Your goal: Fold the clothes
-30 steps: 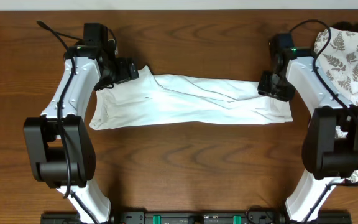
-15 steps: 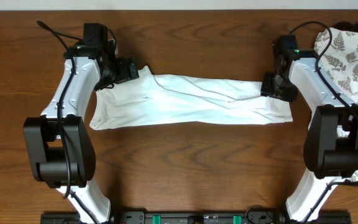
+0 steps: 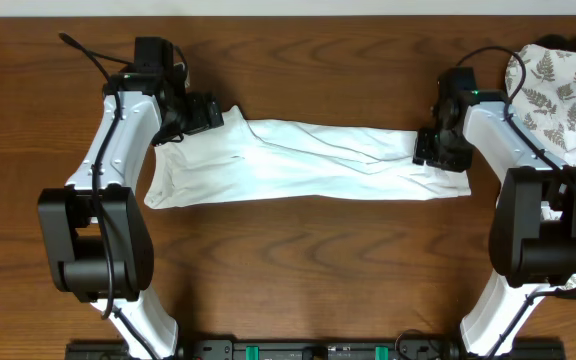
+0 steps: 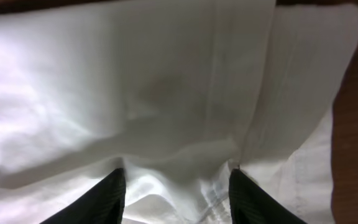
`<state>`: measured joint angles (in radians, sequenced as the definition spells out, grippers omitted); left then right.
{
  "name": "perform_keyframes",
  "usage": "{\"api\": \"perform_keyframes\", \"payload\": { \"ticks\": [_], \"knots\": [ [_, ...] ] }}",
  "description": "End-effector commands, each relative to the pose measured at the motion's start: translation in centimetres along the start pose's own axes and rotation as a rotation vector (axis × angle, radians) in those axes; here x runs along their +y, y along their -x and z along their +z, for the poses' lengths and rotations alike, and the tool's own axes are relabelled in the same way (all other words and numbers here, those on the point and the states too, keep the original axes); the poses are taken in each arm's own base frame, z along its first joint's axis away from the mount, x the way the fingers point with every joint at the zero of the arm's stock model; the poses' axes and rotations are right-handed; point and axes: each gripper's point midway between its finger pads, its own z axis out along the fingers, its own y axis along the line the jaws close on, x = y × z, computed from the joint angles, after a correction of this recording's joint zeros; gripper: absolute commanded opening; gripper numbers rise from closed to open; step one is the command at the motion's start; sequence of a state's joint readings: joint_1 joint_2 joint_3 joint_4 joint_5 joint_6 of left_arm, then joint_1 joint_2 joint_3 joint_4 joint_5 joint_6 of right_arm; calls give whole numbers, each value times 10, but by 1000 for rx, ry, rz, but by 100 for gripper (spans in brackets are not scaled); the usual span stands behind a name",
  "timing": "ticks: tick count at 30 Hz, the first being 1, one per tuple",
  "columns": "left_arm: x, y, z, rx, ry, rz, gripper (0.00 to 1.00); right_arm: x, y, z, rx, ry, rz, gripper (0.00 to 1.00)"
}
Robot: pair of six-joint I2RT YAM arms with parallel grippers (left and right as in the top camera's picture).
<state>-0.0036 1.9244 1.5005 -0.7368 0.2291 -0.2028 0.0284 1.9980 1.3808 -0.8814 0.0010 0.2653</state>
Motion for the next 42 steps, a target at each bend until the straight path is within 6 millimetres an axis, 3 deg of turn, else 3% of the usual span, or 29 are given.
{"api": "perform_keyframes", "payload": {
  "ticks": [1,6,10,25,42],
  "knots": [
    [2,5,-6,-20,9,5,98,-8,-1,3,11,-7,-2,50],
    [2,5,-6,-20,9,5,98,-11,-1,3,13,-3,8,17],
    [2,5,-6,-20,9,5,98,-12,-5,2,29,-7,8,1],
    [2,5,-6,-20,9,5,98,-20,-41,-54,104,-24,-8,1],
    [2,5,-6,-20,9,5,98,-12,-55,-55,150,-31,-65,4]
  ]
}}
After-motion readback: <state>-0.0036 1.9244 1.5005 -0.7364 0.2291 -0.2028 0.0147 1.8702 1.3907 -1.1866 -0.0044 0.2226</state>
